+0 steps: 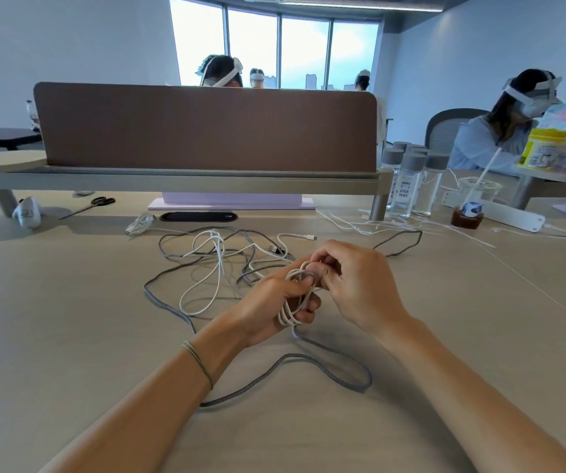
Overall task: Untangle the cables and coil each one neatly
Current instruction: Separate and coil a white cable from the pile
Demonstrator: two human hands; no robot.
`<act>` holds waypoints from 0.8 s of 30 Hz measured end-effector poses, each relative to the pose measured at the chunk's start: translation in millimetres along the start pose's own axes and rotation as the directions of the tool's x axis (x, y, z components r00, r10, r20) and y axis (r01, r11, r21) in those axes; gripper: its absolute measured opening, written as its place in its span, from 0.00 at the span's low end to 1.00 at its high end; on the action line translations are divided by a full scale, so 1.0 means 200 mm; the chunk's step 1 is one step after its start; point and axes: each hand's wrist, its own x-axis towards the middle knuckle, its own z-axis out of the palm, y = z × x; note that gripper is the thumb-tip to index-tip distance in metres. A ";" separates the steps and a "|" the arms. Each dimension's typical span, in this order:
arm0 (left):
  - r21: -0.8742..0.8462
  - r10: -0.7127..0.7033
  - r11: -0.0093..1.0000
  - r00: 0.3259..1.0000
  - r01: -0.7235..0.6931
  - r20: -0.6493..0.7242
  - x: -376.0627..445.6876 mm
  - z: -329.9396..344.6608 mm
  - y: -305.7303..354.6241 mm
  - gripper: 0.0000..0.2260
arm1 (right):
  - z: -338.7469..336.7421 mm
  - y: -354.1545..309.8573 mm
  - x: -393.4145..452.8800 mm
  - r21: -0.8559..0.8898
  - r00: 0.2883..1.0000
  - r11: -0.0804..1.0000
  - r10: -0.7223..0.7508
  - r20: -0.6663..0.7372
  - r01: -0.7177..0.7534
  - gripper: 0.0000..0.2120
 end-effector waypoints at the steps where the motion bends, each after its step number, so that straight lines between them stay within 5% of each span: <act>1: -0.008 -0.007 1.000 1.000 0.008 0.016 0.00 0.00 0.00 0.19 | 0.00 0.00 0.00 0.002 1.000 1.000 0.000 0.004 0.000 0.04; 4: 0.015 -0.034 0.999 0.998 0.034 0.046 0.00 -0.02 0.01 0.32 | 0.02 0.00 -0.01 -0.004 1.000 1.000 -0.005 0.008 0.005 0.03; 13: 0.012 -0.056 0.998 0.996 0.057 -0.073 -0.01 -0.01 0.02 0.43 | 0.06 -0.03 -0.02 -0.104 0.999 0.994 -0.032 -0.031 0.028 0.04; 24: 0.226 -0.078 0.969 0.992 0.099 -0.101 -0.03 0.01 0.05 0.45 | -0.01 -0.04 -0.01 0.031 0.954 0.999 -0.017 0.298 0.009 0.08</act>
